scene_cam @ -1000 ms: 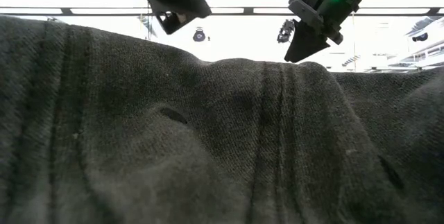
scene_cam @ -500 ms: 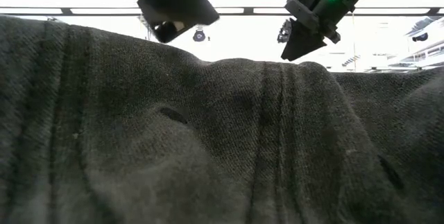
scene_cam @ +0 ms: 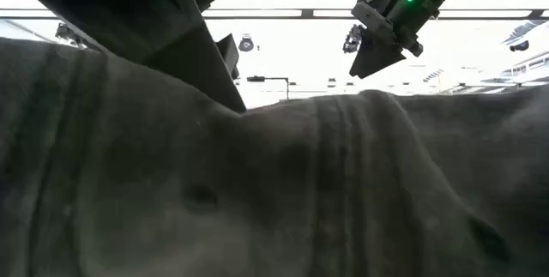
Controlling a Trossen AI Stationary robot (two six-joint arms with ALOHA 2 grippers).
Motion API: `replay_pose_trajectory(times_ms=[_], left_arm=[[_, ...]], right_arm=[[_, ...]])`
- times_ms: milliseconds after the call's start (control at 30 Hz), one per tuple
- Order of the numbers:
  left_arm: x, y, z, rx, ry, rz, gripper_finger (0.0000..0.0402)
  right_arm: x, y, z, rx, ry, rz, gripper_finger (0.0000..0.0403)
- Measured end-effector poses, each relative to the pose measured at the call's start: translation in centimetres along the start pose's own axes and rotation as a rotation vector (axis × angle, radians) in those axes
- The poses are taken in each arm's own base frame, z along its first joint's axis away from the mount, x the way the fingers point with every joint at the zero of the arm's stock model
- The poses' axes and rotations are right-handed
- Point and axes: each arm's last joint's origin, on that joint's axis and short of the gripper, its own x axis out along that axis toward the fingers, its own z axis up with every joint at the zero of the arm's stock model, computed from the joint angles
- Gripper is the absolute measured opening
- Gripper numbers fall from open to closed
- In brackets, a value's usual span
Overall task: Pick & Place hat
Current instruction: Put the left black cap into the orange bin
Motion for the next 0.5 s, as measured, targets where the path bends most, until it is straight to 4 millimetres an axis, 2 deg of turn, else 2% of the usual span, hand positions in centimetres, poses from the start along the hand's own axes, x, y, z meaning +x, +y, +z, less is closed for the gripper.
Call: replay_pose_trajectory(times_ms=[167, 267, 367, 500], left_arm=[[0.5, 0.0, -0.4, 0.003, -0.016, 0.05, 0.0202], [0.5, 0.2, -0.3, 0.011, -0.041, 0.108, 0.0184], [0.6, 0.7, -0.2, 0.006, -0.053, 0.145, 0.0137], [0.7, 1.1, 0.0, -0.073, -0.061, 0.156, 0.0048]], right_arm=[[0.0, 0.0, -0.1, 0.003, 0.007, -0.003, 0.0144], [0.0, 0.0, -0.1, 0.027, 0.007, -0.003, 0.0144], [0.0, 0.0, -0.1, 0.043, 0.007, -0.004, 0.0144], [0.0, 0.0, -0.1, 0.041, 0.008, -0.004, 0.0144]])
